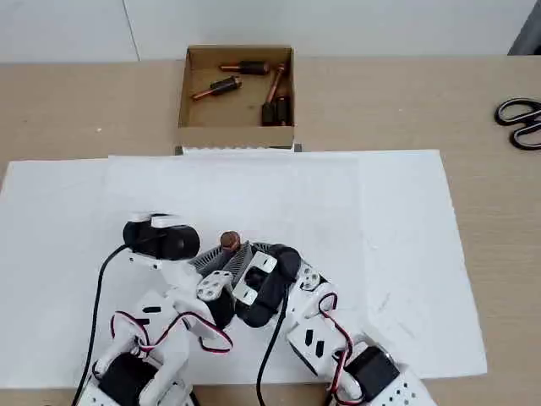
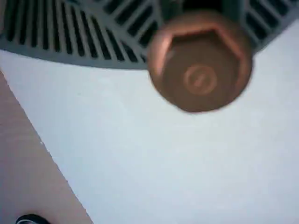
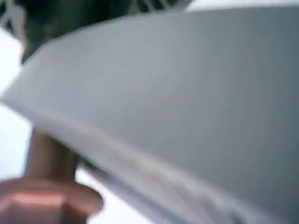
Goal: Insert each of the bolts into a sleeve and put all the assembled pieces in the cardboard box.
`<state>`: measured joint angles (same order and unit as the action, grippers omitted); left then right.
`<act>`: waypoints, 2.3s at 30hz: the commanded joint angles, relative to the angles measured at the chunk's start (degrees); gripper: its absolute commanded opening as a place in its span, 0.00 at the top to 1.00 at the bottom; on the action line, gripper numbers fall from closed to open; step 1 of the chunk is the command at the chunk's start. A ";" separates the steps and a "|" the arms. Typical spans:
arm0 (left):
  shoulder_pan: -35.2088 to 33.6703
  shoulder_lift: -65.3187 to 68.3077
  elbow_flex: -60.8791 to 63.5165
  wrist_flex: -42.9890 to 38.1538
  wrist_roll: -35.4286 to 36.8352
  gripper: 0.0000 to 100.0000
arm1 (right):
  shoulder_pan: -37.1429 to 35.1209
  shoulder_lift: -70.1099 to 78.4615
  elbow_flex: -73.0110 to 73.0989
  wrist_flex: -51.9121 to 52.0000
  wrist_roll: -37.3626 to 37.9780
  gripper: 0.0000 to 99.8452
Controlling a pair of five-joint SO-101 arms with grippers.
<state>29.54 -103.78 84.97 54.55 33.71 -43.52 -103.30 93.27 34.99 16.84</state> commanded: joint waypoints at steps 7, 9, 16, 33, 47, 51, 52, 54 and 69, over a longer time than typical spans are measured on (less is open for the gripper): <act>-3.60 0.00 -0.48 1.23 -4.48 0.84 | -0.31 -0.48 -2.20 -3.38 0.53 1.00; -3.60 0.09 -1.80 1.41 -4.40 0.84 | -0.31 -0.48 -1.67 -3.38 0.53 1.00; -3.60 0.18 -7.52 1.49 -4.40 0.84 | -0.31 -0.57 0.35 -3.38 0.53 1.00; -22.77 -0.09 3.56 1.49 -19.96 0.99 | 7.60 -0.57 0.53 -3.38 0.26 1.00; -22.95 -0.09 9.54 1.49 -26.11 0.99 | 13.14 7.25 -9.23 -3.82 0.70 1.00; -22.95 -0.09 9.54 1.49 -26.11 0.99 | 17.63 19.56 -16.70 -8.22 0.79 1.00; -22.95 -0.09 9.54 1.49 -26.11 0.99 | 18.77 23.43 -18.99 -10.15 1.67 1.00; -23.12 -0.09 9.54 1.49 -26.11 0.99 | 20.88 32.22 -23.82 -14.02 4.13 1.00; -23.30 -0.09 9.63 1.49 -25.76 0.99 | 25.80 97.45 -71.56 -32.40 7.91 1.00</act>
<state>6.59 -103.43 94.90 55.78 7.78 -18.20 -15.21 33.93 5.71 22.46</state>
